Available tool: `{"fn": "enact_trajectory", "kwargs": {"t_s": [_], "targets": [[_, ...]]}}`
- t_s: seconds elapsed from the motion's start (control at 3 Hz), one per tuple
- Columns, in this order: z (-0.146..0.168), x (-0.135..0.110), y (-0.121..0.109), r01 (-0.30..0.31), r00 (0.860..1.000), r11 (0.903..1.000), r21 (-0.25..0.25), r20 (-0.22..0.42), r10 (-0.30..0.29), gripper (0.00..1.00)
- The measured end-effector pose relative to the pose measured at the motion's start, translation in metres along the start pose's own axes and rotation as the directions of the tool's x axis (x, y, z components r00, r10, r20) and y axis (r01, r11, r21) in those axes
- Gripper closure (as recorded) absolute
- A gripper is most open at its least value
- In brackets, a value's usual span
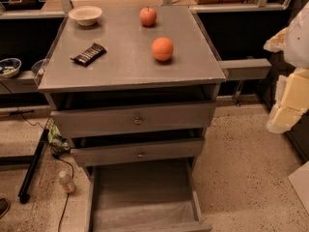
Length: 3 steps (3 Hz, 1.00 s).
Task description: Place orange into bottom drawer
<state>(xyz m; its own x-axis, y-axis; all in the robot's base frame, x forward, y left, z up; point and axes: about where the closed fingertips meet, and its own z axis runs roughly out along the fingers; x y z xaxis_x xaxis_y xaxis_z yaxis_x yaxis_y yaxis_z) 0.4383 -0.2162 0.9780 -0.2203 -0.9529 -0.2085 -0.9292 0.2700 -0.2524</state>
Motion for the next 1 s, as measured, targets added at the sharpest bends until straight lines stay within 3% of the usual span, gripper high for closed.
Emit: {"fn": "enact_trajectory", "kwargs": {"t_s": [0.67, 1.0], "targets": [[0.006, -0.005, -0.010, 0.002, 1.000, 1.0000, -0.007, 0.026, -0.002, 0.00], [0.017, -0.021, -0.032, 0.007, 0.994, 0.9998, -0.019, 0.106, -0.005, 0.00]]}}
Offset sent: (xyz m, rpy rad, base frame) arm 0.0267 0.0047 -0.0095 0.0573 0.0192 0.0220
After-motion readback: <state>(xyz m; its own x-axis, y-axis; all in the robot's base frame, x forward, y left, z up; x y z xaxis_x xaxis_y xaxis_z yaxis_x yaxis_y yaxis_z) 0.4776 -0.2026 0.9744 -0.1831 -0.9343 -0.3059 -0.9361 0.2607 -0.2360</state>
